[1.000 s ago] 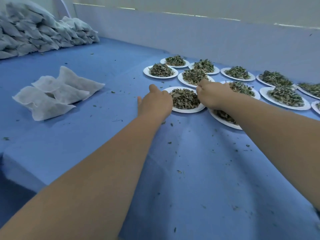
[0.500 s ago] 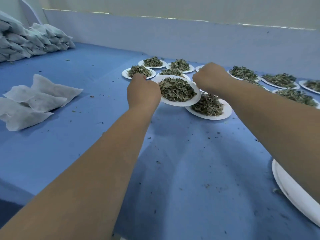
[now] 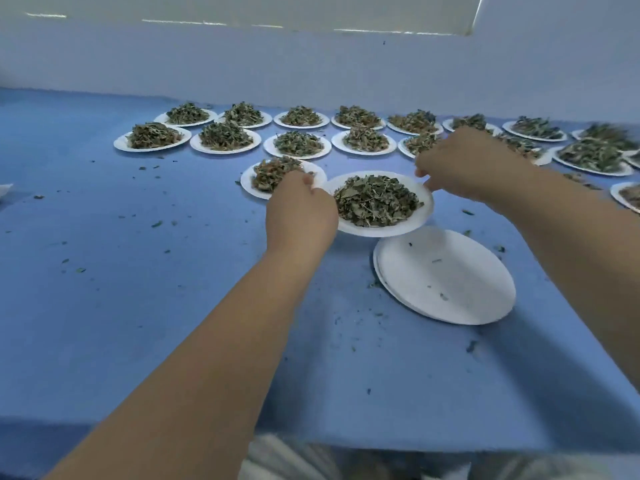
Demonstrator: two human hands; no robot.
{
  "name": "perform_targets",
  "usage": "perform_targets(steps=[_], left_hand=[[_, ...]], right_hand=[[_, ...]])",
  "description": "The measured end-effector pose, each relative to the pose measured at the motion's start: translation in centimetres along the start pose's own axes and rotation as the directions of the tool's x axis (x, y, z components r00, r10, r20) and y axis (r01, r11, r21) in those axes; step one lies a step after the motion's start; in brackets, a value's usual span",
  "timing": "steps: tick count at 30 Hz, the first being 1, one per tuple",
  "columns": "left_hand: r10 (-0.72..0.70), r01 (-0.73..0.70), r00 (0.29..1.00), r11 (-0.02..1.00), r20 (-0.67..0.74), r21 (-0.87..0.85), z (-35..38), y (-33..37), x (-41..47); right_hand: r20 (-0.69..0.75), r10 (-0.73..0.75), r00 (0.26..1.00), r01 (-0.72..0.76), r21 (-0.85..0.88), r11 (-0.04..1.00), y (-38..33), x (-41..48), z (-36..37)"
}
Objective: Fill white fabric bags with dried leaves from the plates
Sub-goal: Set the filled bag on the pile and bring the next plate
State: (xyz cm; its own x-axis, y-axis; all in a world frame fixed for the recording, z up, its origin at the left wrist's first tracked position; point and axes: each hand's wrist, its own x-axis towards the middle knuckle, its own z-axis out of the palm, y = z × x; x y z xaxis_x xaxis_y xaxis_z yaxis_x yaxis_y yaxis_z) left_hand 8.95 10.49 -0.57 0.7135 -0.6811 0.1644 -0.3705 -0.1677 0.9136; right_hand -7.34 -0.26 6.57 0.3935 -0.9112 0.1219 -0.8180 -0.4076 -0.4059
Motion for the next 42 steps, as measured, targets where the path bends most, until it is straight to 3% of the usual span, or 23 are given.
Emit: perform_targets(steps=[6,12,15,18,22,27,31,37,42], left_hand=[[0.039,-0.055,0.993,0.989,0.110,0.137,3.3,0.4,-5.4],[0.130,-0.141,0.990,0.948,0.058,0.286,3.9,0.5,-8.3],[0.165,-0.178,0.984,0.914,0.066,0.365,4.2,0.5,-8.8],[0.173,-0.189,0.982,0.889,0.076,0.418,4.4,0.7,-8.9],[0.364,-0.327,0.931,0.813,0.018,0.481,4.9,2.0,-9.6],[0.516,-0.496,0.853,0.755,0.080,0.429,10.5,6.9,-10.3],[0.524,-0.570,0.821,0.761,0.226,0.308,17.7,11.0,-12.1],[0.478,-0.605,0.723,0.787,0.500,0.122,28.1,13.8,-15.1],[0.485,-0.663,0.604,0.746,0.632,0.061,33.5,14.6,-15.9]], right_hand=[[0.041,0.055,0.998,-0.054,-0.002,0.999,6.9,-4.5,-0.9],[0.019,-0.025,1.000,0.028,-0.193,0.981,8.7,-6.7,0.1],[-0.064,-0.088,0.994,0.064,-0.310,0.949,8.7,-7.3,0.2],[-0.078,-0.100,0.992,0.068,-0.342,0.937,9.0,-7.2,0.2],[-0.076,-0.087,0.993,0.059,-0.317,0.947,10.0,-6.2,0.4],[-0.233,-0.021,0.972,-0.018,-0.167,0.986,14.3,-5.3,-0.2],[-0.333,0.144,0.932,-0.165,-0.036,0.986,19.5,-5.7,-1.6],[-0.357,0.326,0.875,-0.391,-0.127,0.911,29.4,-6.5,-4.4],[-0.350,0.505,0.789,-0.594,-0.229,0.771,37.1,-5.4,-6.6]])
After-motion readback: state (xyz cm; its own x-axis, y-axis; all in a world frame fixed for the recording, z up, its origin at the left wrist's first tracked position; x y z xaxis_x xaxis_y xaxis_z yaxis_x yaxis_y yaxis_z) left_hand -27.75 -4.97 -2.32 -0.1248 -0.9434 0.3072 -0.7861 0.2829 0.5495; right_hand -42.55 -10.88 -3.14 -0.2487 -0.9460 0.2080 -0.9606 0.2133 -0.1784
